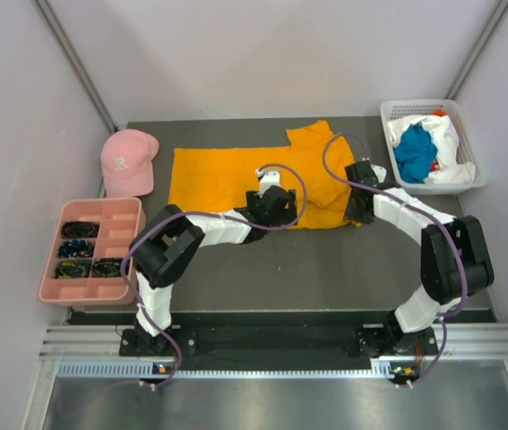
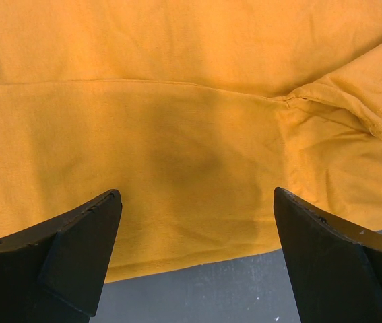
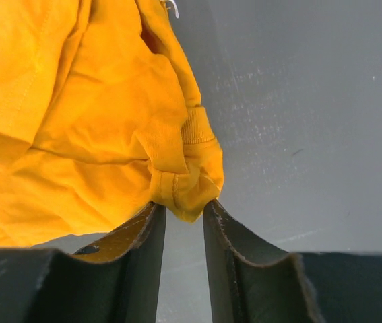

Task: Fold and stack the t-shirts
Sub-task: Fold the flattened tshirt in 1/3 of the way

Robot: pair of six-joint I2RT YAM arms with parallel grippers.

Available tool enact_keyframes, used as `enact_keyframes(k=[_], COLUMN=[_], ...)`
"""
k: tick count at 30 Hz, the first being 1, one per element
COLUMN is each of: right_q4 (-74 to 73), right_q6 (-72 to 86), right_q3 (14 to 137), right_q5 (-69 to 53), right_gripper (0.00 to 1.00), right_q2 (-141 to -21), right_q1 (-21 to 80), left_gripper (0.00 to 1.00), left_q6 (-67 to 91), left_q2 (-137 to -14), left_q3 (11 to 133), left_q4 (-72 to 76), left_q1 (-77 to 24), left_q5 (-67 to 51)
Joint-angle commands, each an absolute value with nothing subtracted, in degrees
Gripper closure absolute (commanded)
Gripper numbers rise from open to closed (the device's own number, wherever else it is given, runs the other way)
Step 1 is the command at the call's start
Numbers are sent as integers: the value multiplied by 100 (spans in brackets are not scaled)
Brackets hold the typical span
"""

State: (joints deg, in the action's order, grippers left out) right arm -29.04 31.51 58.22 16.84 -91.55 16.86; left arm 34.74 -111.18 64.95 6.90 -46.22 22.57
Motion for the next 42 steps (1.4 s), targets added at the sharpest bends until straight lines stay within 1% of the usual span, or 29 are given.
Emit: enact_keyframes(k=[1,4,18,26,31,33,36,39,42], right_q4=[-2804,-2839,-3463,-3919,-4060,-4069,-4052,-4043,-4017], right_q6=[3103,3103,2980,2857,2777,2786,2804,2804,2795], right_q3=[6038,6056,6372,6679,6803,6803,6768,6759,6750], right_q5=[1846,1907,2821,3699,4025,4034,3999,3999,3964], right_gripper=[81,100,100,94,84,78,73,69,68], right_q2=[-9263,-9281,-9123,-9255,-9404,-9413,-9343,-9299,-9229], right_q1=[1732,1688,1292,1274,1274,1274,1274,1274,1274], left_gripper=[1,1,1,1,1,1,1,1,1], left_q6=[3428,3428,3489,3516,3524,3524,3559,3603,3682], left_q2=[-11171,-11180,-11232,-11241,-11232,-11232,-11259,-11303,-11373], left_q3=[6618,6618,6557,6486,6451,6425,6381,6363,6302], left_q4=[896,888,800,826,835,835,879,888,914], left_q1=[-4614,-4606,-4527,-4465,-4438,-4430,-4421,-4430,-4412], left_q5=[2399,2399,2435,2382,2364,2364,2356,2320,2312])
